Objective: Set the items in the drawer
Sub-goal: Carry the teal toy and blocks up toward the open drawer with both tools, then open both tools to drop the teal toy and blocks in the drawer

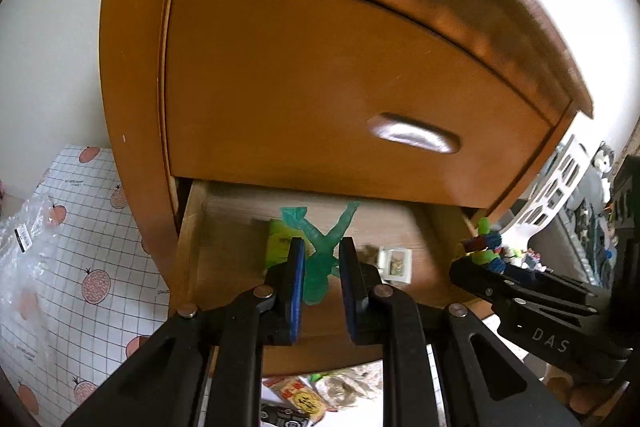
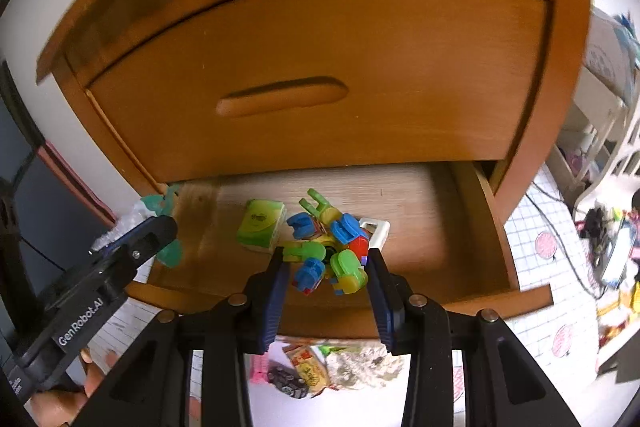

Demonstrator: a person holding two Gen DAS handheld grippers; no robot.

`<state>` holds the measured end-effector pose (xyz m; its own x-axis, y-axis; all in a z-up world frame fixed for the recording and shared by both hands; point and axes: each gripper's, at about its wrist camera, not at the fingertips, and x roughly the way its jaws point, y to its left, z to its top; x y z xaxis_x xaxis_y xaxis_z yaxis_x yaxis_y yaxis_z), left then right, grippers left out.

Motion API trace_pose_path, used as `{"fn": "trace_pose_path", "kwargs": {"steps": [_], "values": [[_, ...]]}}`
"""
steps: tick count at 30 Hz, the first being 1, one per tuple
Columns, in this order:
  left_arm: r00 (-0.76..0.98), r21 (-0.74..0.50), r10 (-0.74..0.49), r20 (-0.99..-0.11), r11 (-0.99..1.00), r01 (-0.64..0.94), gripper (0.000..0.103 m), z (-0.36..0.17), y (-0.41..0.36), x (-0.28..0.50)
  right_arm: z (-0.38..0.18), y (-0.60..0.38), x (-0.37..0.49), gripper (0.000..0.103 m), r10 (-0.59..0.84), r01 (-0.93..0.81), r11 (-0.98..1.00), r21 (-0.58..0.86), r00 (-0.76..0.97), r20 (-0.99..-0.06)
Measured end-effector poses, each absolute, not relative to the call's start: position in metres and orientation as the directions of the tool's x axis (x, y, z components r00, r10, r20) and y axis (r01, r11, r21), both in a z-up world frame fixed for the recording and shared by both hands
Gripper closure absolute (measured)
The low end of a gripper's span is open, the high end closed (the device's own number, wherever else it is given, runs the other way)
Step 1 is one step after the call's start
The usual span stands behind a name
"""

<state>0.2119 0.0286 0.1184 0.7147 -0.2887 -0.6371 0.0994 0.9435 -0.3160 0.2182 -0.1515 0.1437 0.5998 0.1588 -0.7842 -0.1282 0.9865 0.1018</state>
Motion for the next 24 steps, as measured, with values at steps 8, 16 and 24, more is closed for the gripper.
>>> {"fn": "trace_pose_path", "kwargs": {"steps": [8,16,24], "values": [[0.688,-0.305,-0.279,-0.670,0.948,0.088,0.085,0.101,0.027,0.224,0.121,-0.138,0.238,0.062,0.114,-0.134,0.990,0.046,0.565,-0.817],[0.659,-0.302,-0.269,-0.702,0.951,0.067,0.083,0.088,0.028,0.228,0.102,-0.124,0.244,0.062,0.092,-0.152,0.988,0.013,0.524,-0.847],[0.656,-0.308,-0.263,-0.707,0.950,0.050,0.057,0.086,0.029,0.227,0.101,-0.120,0.242,0.045,0.095,-0.155,0.988,0.015,0.526,-0.845]]}}
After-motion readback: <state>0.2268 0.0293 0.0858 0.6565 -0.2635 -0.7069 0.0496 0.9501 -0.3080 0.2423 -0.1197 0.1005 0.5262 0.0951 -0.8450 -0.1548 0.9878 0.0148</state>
